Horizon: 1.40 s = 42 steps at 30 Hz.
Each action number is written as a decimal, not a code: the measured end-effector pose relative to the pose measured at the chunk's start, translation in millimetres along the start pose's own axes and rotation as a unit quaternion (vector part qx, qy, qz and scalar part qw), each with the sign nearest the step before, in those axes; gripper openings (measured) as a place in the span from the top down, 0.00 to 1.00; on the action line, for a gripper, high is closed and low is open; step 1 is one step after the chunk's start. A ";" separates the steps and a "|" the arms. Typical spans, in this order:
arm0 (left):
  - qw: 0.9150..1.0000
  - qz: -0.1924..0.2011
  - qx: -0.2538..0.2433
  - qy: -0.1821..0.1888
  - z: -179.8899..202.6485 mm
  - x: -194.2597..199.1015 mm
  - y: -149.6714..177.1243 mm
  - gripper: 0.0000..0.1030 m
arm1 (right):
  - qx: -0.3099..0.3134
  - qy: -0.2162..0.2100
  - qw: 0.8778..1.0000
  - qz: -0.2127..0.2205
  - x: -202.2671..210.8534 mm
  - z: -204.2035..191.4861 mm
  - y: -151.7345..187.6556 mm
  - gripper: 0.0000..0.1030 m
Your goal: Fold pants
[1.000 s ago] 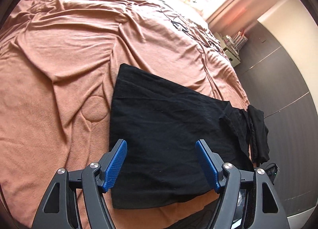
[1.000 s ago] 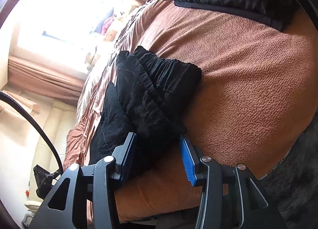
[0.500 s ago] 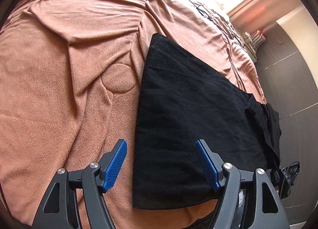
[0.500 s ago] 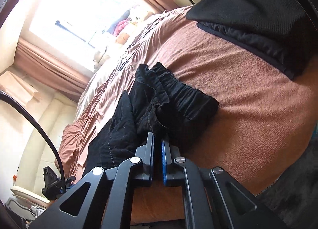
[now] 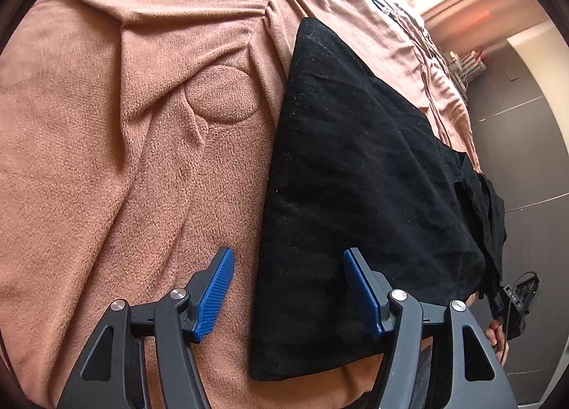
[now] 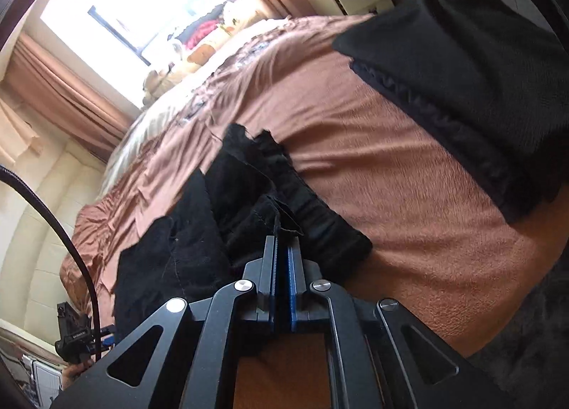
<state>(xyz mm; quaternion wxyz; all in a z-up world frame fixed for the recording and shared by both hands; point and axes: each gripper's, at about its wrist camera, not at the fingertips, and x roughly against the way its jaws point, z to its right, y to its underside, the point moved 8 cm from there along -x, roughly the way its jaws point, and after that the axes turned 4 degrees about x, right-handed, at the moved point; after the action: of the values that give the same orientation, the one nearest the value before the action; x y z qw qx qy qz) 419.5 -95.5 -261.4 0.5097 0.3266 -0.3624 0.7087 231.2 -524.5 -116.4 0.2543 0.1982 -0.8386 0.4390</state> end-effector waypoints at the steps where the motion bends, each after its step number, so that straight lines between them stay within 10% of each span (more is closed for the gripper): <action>1: 1.000 0.001 0.001 0.003 -0.3 -0.1 -0.5 0.36 | -0.004 0.004 1.000 -0.013 -5.1 4.0 4.8 0.97; 10: 1.000 0.005 0.003 0.018 6.3 -5.3 -7.6 0.40 | 0.041 0.028 0.999 0.016 15.8 -9.9 -15.8 0.53; 39: 0.998 0.024 0.027 0.043 11.2 -19.2 -34.9 0.45 | 0.144 0.019 0.983 -0.108 -152.0 -79.6 -106.7 0.53; 42: 0.998 0.024 0.027 0.045 11.2 -18.4 -34.8 0.45 | 0.153 0.029 0.982 -0.110 -154.0 -81.1 -109.6 0.81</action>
<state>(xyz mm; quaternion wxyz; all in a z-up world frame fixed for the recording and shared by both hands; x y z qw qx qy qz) 458.9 -106.3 -264.6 0.4994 0.2988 -0.3277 0.7443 434.6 -498.6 -99.9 0.2917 0.3127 -0.7272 0.5370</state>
